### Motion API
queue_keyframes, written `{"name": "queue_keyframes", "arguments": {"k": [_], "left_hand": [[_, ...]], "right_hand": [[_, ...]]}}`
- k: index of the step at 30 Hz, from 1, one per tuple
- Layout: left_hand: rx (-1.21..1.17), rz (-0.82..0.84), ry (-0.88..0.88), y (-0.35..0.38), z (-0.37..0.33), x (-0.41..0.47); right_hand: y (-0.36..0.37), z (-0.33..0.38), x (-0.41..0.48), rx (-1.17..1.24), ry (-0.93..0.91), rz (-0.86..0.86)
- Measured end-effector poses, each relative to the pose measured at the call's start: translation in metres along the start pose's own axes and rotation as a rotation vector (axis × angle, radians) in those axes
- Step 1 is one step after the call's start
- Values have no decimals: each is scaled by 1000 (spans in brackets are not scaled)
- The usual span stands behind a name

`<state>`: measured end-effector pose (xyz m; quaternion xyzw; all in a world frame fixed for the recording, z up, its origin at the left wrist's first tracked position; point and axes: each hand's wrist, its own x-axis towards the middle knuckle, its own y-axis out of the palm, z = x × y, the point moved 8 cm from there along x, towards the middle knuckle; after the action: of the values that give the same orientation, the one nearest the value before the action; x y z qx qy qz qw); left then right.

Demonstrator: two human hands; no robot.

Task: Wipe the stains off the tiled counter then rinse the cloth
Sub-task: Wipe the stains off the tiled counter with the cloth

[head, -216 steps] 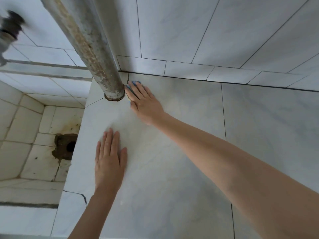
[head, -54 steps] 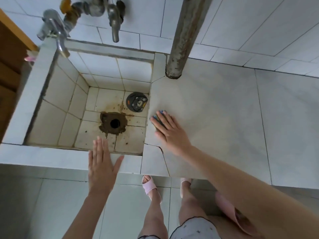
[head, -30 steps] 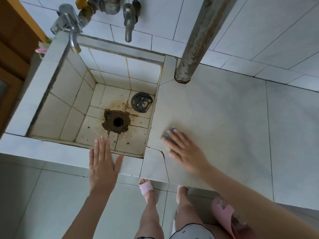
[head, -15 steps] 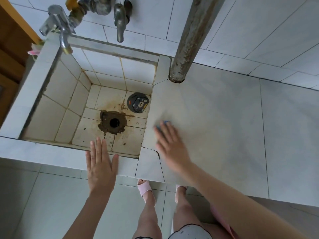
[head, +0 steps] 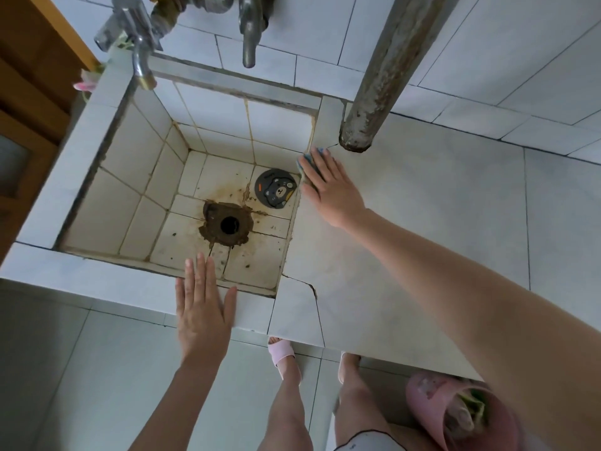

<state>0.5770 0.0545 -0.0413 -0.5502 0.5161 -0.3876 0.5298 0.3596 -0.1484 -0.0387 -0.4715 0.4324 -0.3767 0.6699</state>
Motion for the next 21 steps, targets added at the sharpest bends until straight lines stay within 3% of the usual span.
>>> {"name": "queue_keyframes", "arguments": {"k": [12,21], "left_hand": [[-2,-22,-10,-1,0,0],[-6,11,-7,0,0,-1]], "right_hand": [[-13,-18,71,-32,183,-50],[1,14,-19,109,-38,-49]]}}
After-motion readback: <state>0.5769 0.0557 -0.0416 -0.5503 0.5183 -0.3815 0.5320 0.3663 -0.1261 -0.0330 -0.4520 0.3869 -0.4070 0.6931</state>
